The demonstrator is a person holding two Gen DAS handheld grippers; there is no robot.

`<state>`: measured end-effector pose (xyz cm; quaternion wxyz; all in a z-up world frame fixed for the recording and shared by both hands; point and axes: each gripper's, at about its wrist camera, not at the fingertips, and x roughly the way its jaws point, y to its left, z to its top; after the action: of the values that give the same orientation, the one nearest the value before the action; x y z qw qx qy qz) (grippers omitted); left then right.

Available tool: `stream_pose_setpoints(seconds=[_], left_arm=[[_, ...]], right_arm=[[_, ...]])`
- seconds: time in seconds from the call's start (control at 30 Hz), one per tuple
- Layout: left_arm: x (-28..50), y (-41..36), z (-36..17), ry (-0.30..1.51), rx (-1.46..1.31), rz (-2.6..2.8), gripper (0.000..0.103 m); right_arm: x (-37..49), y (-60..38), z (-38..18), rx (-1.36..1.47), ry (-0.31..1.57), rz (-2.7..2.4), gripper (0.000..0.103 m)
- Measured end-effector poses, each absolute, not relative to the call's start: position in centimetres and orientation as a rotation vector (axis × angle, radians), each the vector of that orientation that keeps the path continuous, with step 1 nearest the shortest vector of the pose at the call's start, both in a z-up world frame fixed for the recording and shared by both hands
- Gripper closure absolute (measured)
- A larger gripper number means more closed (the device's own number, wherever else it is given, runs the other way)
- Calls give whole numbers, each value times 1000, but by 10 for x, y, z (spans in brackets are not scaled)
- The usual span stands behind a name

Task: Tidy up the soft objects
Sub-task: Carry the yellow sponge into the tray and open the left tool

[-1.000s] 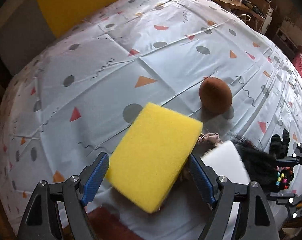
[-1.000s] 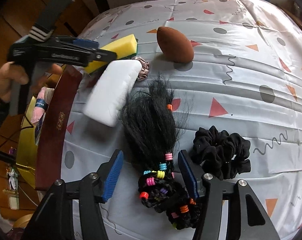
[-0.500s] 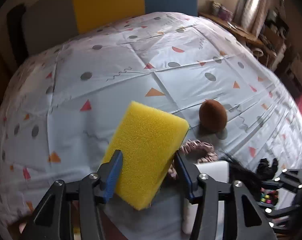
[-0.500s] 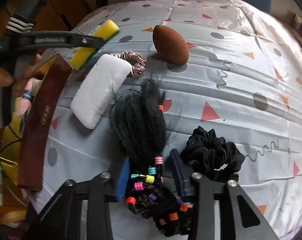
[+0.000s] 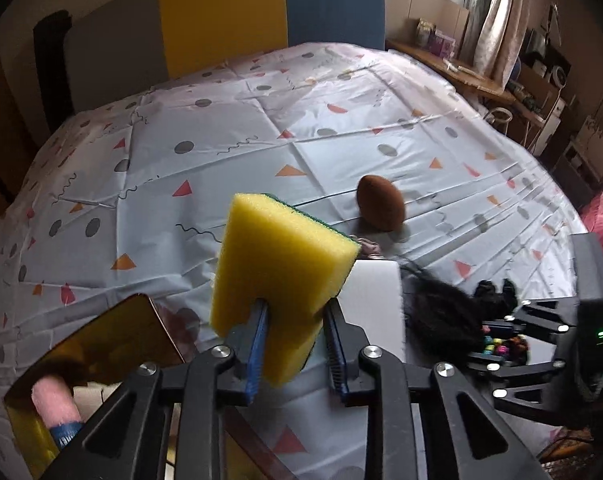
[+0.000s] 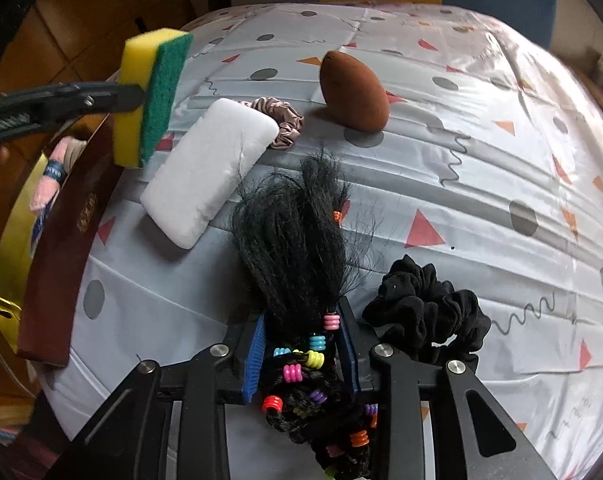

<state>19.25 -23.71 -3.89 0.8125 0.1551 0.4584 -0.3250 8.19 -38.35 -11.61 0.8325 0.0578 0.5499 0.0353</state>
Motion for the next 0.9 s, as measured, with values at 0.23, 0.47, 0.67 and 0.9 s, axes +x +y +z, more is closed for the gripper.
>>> stream_pose_setpoints(seconds=[0.23,0.47,0.67,0.9], left_arm=[[162,-221,-6,915,257,-732,77],[128,-205,17,833,223,-690,77],[105,-184,29,810,156,-640,77],[87,-156,33,800,130,-550,77]], right_arm=[[82,-382,-115,103,1161,78,70],[78,-381,-114,108,1156,84,70],[75,-378,-115,85,1142,81,70],[71,-376,-115,67,1118,80,70]])
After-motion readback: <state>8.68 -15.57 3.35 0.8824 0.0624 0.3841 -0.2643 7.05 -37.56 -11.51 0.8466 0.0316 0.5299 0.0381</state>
